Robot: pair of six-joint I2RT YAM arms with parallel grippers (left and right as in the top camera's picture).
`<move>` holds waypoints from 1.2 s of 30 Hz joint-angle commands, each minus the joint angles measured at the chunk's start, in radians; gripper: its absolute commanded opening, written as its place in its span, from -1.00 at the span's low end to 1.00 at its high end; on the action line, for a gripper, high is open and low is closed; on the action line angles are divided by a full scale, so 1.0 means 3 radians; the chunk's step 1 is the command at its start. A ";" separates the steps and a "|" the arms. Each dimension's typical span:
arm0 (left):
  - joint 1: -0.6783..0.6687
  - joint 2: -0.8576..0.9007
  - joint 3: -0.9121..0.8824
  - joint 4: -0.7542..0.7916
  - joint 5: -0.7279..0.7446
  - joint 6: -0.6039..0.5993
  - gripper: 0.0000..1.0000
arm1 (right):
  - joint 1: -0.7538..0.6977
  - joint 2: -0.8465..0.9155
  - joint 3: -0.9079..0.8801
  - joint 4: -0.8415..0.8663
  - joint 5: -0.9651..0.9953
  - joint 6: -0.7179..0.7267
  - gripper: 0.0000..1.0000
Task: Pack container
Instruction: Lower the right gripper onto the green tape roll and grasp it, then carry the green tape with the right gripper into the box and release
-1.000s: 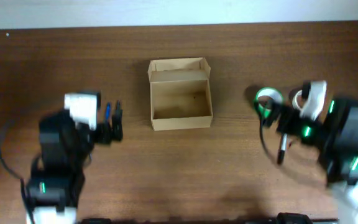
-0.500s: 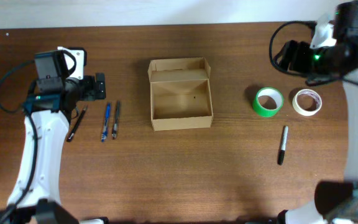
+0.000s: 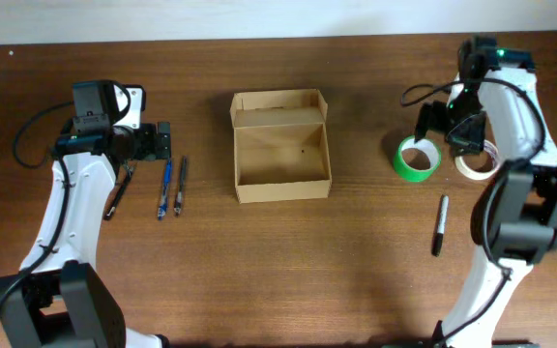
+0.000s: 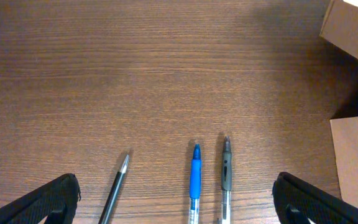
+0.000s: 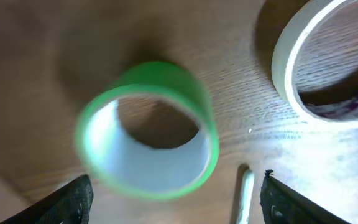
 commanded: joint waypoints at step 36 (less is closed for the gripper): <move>0.0009 0.0031 0.0057 -0.0001 -0.0008 0.0066 0.98 | 0.0020 0.0052 -0.0197 0.0148 -0.0470 -0.0304 -0.92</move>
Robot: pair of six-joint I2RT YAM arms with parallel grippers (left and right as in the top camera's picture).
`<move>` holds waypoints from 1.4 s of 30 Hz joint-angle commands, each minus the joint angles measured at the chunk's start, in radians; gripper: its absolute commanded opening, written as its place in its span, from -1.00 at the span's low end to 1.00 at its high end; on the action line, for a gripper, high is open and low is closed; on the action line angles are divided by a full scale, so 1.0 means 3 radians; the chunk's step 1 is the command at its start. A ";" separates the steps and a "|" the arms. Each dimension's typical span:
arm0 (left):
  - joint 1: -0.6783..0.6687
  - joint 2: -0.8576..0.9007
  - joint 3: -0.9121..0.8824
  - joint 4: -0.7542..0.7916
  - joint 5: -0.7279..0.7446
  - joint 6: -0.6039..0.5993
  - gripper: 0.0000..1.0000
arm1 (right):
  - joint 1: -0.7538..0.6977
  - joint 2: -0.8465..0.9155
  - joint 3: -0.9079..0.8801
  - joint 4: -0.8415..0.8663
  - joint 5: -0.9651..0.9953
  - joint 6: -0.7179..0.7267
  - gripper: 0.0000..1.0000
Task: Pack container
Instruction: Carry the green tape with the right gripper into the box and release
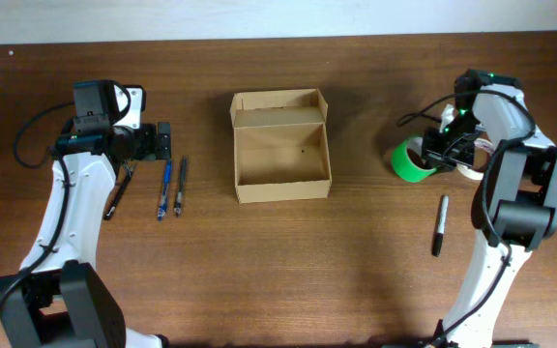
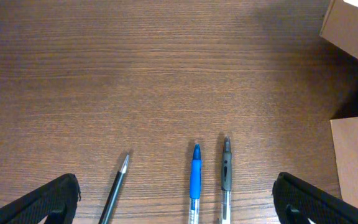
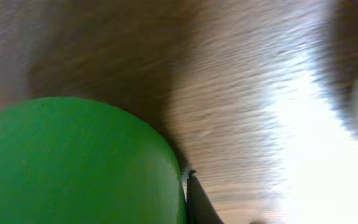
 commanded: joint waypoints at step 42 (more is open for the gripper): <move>0.0009 0.0029 0.0057 -0.0001 -0.0008 0.0067 0.99 | 0.2525 0.0340 0.1433 0.0008 0.0558 -0.0184 -0.92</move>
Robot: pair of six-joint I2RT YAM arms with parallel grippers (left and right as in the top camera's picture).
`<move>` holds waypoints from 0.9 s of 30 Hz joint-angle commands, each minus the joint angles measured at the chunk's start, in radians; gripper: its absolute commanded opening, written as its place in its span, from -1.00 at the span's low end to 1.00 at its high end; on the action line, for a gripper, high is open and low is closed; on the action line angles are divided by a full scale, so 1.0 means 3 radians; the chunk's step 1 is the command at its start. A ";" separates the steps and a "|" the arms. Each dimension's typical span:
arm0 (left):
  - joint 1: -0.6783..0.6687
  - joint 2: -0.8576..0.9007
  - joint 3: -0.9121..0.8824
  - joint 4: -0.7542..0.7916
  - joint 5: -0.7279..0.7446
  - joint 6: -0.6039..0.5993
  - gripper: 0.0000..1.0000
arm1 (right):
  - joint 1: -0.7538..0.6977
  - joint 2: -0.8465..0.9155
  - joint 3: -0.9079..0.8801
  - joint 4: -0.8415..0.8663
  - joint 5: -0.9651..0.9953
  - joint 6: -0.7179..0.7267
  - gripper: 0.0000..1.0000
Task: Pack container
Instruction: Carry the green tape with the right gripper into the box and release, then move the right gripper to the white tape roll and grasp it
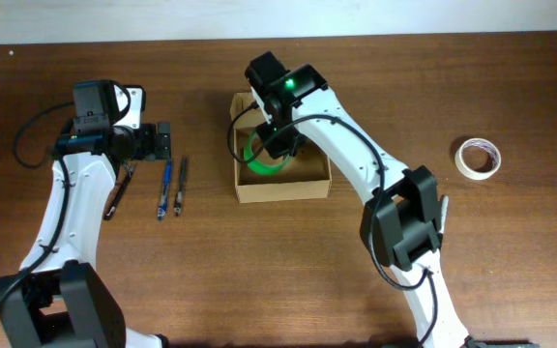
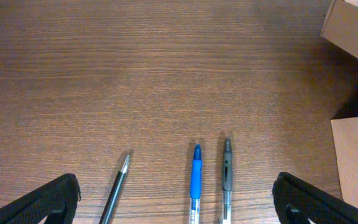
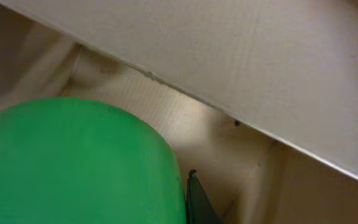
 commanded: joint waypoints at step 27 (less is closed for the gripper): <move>0.0009 0.0029 0.0056 -0.0001 0.0000 0.0066 0.99 | -0.0029 -0.0872 0.2040 -0.1082 0.0857 0.0193 0.01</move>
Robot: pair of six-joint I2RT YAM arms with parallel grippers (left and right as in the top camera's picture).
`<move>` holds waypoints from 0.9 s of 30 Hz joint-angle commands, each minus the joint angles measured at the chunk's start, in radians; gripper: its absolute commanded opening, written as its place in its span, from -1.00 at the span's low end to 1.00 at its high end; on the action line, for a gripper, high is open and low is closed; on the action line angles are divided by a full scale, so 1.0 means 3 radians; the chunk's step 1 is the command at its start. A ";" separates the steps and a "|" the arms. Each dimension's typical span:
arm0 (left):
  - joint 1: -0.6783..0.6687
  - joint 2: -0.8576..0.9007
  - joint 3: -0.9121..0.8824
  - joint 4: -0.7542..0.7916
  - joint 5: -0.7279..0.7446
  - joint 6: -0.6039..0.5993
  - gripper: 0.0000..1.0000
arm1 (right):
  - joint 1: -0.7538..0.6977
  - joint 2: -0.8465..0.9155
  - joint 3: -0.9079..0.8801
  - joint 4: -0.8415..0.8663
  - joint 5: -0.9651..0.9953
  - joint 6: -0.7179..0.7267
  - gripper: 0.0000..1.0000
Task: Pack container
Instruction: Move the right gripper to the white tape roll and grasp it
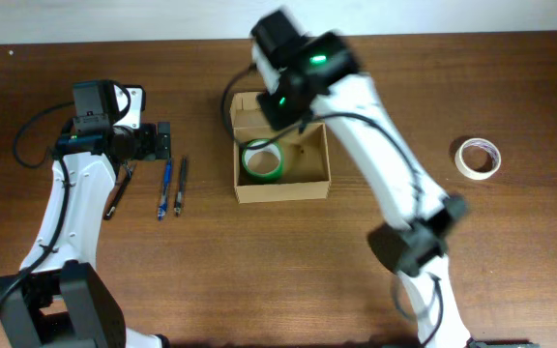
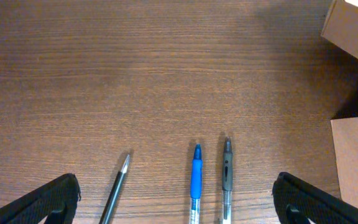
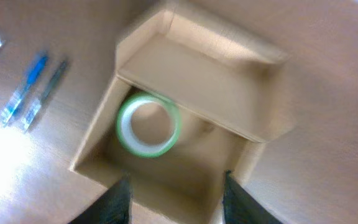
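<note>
The open cardboard box (image 1: 317,179) stands mid-table with its lid flap folded back. A green tape roll (image 3: 148,124) lies flat on the box floor, toward its left side, as the overhead view also shows (image 1: 261,160). My right gripper (image 3: 178,200) hangs above the box, open and empty, with both dark fingers (image 3: 117,200) clear of the roll. Far to the left, my left gripper (image 2: 178,208) is open over a blue pen (image 2: 196,177), a grey pen (image 2: 227,171) and a black pen (image 2: 118,185), touching none of them.
A white tape roll (image 1: 477,157) lies at the right side of the table. The three pens lie side by side left of the box, the blue pen (image 1: 165,187) in the middle. The right arm stretches across the table's right half.
My right gripper was shut on the green tape roll down inside the box. Now it is open and higher above the box, and the roll lies flat on the box floor.
The right gripper hung open over the green roll beside the white roll at the table's right. Then it was shut on the green roll there. Later it held the roll inside the box, and now the roll lies there, let go. The left arm stayed still.
</note>
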 commanded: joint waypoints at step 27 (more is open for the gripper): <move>0.0009 0.0029 0.0056 -0.0001 0.0001 0.0066 0.98 | -0.3277 -0.0783 -0.2942 0.0949 -0.0161 0.0348 0.15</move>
